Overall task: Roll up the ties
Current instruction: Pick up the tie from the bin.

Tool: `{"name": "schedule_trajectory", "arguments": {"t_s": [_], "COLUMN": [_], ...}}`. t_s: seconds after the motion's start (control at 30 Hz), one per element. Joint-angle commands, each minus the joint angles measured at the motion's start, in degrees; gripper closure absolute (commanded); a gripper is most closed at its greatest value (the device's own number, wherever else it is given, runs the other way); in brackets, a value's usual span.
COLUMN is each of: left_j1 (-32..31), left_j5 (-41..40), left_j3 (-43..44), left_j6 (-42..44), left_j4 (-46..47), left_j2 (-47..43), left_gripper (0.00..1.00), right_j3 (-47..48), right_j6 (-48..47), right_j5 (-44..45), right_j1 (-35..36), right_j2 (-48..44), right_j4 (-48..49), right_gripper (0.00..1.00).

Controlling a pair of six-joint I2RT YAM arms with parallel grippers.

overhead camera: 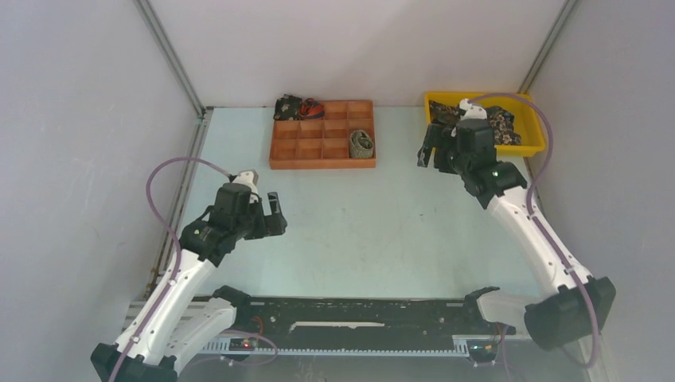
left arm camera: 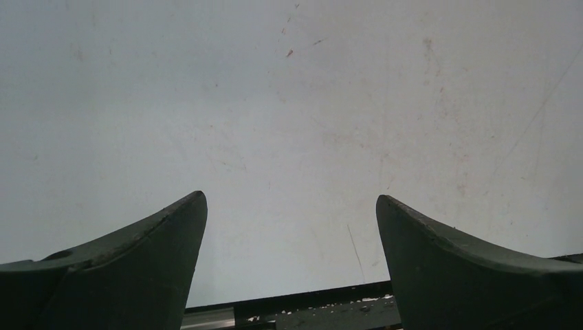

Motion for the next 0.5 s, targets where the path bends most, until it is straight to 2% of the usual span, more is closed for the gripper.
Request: {"name": "schedule_trajectory", "arguments": {"t_s": [0.0, 0.3, 0.47], "left_j1": [-0.3, -0.2, 0.3], "left_j5": [0.5, 0.0, -1.5], "left_j3": [-0.1, 0.1, 0.0], "left_j6": [-0.2, -0.1, -0.3], "left_j4": [3.7, 3.6, 3.4], "left_j2": [-3.3, -2.7, -2.3], "left_gripper": [0.00, 0.00, 0.00], "right_j3": [6.3, 13.0, 20.8], "right_j6": [-3.2, -10.5, -16.6], "right_j5": [2.5, 0.9, 3.9], "right_j1": [-3.7, -13.5, -15.0], "right_j2": [4.5, 19.1, 30.7], "right_j4": [-1.3, 0.4, -1.7], "right_gripper": [0.00, 0.03, 0.07]}}
